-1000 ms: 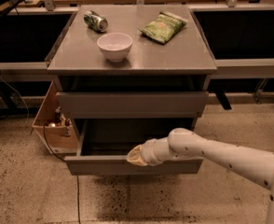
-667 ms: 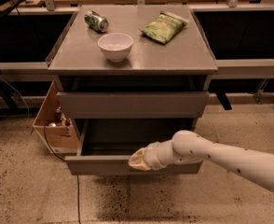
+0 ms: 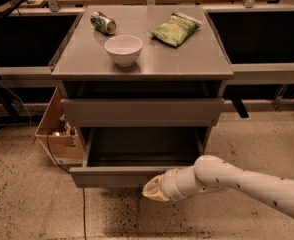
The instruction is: Close middle drawer
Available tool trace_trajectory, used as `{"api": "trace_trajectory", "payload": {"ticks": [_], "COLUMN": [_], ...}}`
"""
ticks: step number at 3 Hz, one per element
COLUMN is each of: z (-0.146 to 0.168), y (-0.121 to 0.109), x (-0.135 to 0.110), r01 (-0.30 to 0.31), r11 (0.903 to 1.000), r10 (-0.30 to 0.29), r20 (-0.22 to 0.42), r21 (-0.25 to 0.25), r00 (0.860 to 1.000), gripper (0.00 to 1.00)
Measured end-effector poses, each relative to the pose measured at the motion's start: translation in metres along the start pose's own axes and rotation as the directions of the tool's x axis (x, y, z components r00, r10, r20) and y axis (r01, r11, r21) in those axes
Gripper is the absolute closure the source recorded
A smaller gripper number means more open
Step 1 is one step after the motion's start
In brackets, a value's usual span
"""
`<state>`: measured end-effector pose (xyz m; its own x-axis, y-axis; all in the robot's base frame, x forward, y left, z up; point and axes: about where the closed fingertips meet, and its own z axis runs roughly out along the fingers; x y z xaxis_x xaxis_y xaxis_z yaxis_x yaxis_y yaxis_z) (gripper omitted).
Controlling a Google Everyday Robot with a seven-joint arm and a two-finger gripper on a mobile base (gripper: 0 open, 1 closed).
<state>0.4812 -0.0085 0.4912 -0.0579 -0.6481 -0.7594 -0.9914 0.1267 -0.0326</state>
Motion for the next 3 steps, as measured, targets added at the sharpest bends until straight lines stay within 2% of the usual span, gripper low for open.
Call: {"api": "trace_trajectory", "payload": {"ticks": [1, 2, 3], "z": [0.000, 0.008, 0.021], "y": [0.000, -0.014, -0.049], "x": [0.000, 0.018, 0.059], "r01": [0.000, -0.017, -0.038], "r11": [1.0000, 0.9995, 0.9937], "r10": [0.000, 0.016, 0.020], "r20": [0.000, 0.066, 0.171], "r21": [0.000, 0.025, 0.106], "r00": [1.000, 0.998, 0.985], "gripper": [1.00, 1.00, 1.00]}}
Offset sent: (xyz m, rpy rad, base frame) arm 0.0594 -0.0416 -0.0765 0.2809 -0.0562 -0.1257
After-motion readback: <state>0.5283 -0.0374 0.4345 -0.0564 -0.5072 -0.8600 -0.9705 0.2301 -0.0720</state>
